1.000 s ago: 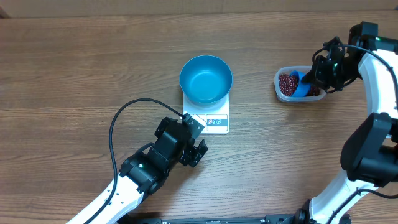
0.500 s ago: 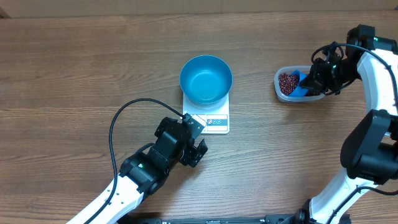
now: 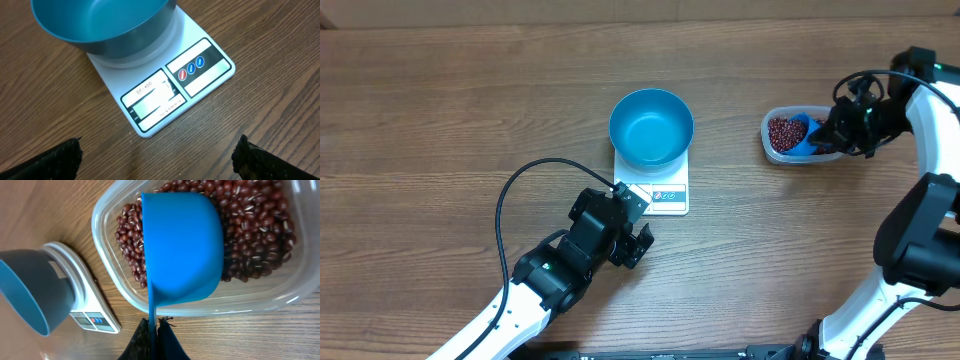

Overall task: Scoop item into bowl and weigh 150g on scale
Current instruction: 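Drag the scoop through the beans and lift it out filled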

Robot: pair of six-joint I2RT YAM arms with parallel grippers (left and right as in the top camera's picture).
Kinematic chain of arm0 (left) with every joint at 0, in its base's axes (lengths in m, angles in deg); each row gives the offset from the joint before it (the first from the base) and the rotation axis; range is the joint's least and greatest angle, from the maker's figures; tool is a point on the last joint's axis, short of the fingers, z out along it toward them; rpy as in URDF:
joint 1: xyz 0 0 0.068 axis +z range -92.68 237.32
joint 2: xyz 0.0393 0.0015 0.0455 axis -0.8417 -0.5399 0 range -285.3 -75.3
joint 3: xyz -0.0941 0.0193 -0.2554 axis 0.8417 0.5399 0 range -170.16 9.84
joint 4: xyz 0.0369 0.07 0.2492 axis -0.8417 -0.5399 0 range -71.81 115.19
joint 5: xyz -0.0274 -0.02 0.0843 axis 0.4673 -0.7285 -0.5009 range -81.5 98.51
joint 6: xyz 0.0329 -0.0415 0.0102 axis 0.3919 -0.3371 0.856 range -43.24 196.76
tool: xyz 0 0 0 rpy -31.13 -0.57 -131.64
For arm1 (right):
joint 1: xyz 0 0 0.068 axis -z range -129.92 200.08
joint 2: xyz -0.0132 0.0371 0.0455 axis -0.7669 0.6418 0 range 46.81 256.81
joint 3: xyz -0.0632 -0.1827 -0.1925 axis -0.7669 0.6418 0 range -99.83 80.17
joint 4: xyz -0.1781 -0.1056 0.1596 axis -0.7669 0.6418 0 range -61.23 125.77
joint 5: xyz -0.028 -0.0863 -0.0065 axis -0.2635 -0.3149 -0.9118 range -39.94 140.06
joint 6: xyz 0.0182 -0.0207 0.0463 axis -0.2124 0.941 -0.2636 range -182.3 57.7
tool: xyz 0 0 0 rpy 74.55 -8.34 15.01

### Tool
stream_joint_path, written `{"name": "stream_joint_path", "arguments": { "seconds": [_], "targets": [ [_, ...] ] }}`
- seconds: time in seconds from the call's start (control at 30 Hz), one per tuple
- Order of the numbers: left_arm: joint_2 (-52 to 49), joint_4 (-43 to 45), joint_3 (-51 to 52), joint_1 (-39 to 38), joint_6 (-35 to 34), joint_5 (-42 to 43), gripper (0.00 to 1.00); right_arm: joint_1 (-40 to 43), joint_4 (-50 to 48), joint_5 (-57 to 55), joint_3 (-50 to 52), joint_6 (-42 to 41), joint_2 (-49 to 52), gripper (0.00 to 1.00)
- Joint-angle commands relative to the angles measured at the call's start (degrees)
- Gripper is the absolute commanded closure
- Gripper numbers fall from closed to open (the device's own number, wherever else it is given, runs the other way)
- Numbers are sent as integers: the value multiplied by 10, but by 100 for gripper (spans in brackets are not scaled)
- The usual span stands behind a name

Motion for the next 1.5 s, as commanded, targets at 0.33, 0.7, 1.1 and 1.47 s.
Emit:
{"name": "stream_joint_path", "arguments": {
  "seconds": [0.33, 0.7, 1.1, 1.47],
  "targets": [
    [5, 0, 4, 2, 7, 0, 1, 20, 6, 36, 0, 0, 7, 96],
    [5, 0, 4, 2, 7, 0, 0, 20, 10, 62, 0, 22, 7, 96],
    [5, 0, 4, 2, 7, 0, 0, 51, 10, 94, 0, 35, 7, 96],
    [5, 0, 4, 2, 7, 0, 1, 103, 28, 165, 0, 80, 7, 96]
  ]
}}
